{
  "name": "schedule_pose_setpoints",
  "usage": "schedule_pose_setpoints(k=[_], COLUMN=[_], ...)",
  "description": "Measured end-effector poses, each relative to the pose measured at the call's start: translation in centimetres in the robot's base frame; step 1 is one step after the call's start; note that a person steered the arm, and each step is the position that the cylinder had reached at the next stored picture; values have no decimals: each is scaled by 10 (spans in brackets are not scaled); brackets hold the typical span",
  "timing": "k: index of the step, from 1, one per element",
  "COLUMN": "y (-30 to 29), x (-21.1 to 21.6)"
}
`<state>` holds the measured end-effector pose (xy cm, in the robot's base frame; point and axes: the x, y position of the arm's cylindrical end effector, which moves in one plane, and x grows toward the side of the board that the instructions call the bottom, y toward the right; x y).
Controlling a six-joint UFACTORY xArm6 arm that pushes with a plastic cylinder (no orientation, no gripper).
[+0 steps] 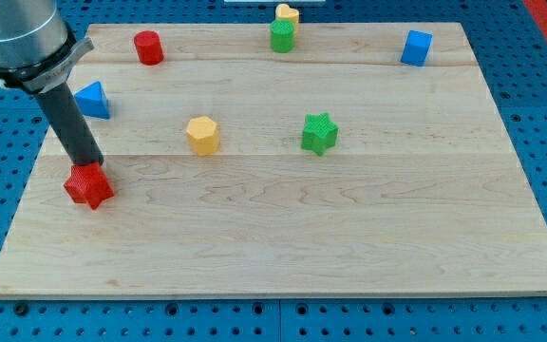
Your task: Slightly push the red circle towards the blue triangle
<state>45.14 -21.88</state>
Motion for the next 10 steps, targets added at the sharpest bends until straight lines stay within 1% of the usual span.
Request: schedule_pose_setpoints(k=[1,2,3,4,5,7,8,9,10], y=[9,25,4,0,9,88,79,72,69], x=[-18,15,36,40,-16,-104,-163,-204,-215])
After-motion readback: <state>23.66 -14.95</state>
